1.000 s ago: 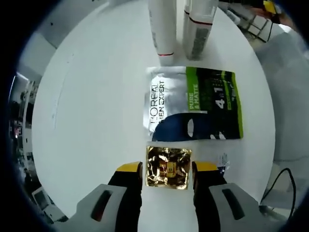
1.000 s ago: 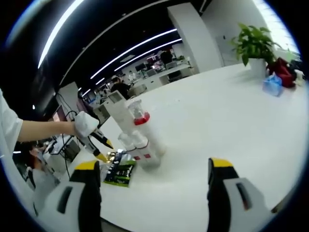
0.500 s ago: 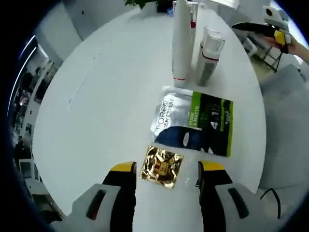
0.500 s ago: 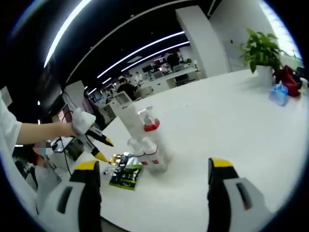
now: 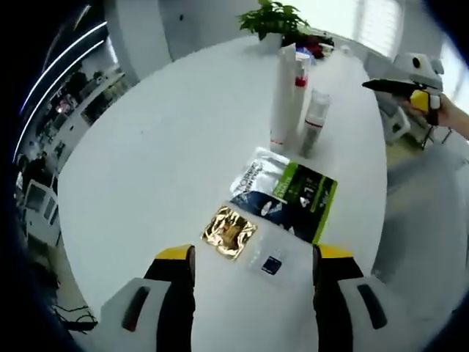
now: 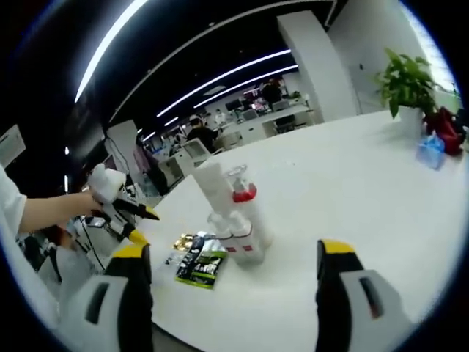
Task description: Arrange the skincare products in the storage area until every visible bottle or jar stands upright without overlapping.
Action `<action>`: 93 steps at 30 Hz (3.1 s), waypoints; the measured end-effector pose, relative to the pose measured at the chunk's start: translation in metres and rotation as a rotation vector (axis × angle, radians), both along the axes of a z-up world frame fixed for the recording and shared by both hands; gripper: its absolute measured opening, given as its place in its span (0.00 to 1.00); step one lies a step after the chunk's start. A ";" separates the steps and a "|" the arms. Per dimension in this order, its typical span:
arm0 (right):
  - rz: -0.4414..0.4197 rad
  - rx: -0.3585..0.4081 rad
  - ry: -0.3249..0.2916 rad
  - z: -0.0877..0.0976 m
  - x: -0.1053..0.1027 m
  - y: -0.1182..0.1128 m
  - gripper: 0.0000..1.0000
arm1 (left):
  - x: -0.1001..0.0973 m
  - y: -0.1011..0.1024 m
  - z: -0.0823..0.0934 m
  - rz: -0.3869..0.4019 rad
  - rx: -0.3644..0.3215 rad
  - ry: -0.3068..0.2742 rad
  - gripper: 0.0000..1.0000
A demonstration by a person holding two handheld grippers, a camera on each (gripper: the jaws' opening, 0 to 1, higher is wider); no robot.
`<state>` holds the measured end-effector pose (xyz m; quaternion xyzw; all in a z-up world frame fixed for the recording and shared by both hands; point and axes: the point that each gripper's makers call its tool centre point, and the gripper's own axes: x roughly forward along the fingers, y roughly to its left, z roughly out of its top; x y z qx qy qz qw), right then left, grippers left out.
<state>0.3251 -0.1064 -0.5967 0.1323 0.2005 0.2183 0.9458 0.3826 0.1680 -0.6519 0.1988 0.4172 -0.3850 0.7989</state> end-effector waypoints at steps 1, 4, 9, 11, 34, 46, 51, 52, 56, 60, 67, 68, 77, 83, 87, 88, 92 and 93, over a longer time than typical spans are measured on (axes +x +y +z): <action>0.005 0.001 -0.001 0.000 0.000 0.001 0.95 | -0.004 0.003 0.002 0.034 -0.015 -0.006 0.67; 0.018 -0.001 -0.002 0.001 -0.002 0.004 0.96 | -0.015 0.010 0.007 0.090 -0.048 -0.020 0.71; 0.034 -0.004 0.000 0.001 -0.005 0.008 0.97 | -0.032 0.017 0.011 0.195 -0.119 -0.027 0.75; 0.037 -0.003 0.001 0.001 -0.007 0.008 0.98 | -0.040 0.021 0.011 0.221 -0.129 -0.035 0.77; 0.049 -0.005 0.000 0.002 -0.019 0.006 1.00 | -0.084 0.054 0.029 0.486 -0.274 -0.197 0.96; 0.045 -0.003 -0.003 0.002 -0.022 0.005 1.00 | -0.088 0.057 0.032 0.519 -0.302 -0.243 0.97; 0.043 -0.002 -0.004 0.002 -0.024 0.005 1.00 | -0.087 0.058 0.033 0.517 -0.300 -0.246 0.97; 0.043 -0.001 -0.004 0.002 -0.025 0.005 1.00 | -0.087 0.058 0.033 0.516 -0.301 -0.247 0.97; 0.041 -0.001 -0.004 0.002 -0.026 0.005 1.00 | -0.086 0.057 0.035 0.519 -0.306 -0.252 0.97; 0.039 -0.001 -0.003 0.002 -0.026 0.004 1.00 | -0.088 0.057 0.035 0.516 -0.303 -0.252 0.97; 0.041 -0.001 -0.002 0.001 -0.027 0.006 1.00 | -0.087 0.057 0.037 0.525 -0.319 -0.253 0.97; 0.041 -0.001 -0.001 0.001 -0.027 0.007 1.00 | -0.087 0.057 0.037 0.525 -0.319 -0.252 0.97; 0.043 0.001 0.001 0.001 -0.026 0.008 1.00 | -0.088 0.060 0.035 0.528 -0.310 -0.246 0.94; 0.042 0.002 0.000 0.001 -0.024 0.009 1.00 | -0.088 0.060 0.033 0.534 -0.310 -0.235 0.95; 0.043 0.001 0.003 0.000 -0.024 0.009 1.00 | -0.088 0.059 0.031 0.534 -0.310 -0.229 0.95; 0.043 0.001 0.005 -0.001 -0.024 0.009 1.00 | -0.088 0.059 0.031 0.535 -0.310 -0.229 0.95; 0.045 0.001 0.009 -0.003 -0.024 0.010 1.00 | -0.088 0.060 0.030 0.538 -0.311 -0.224 0.94; 0.045 0.002 0.009 -0.003 -0.023 0.010 1.00 | -0.088 0.060 0.030 0.538 -0.312 -0.223 0.94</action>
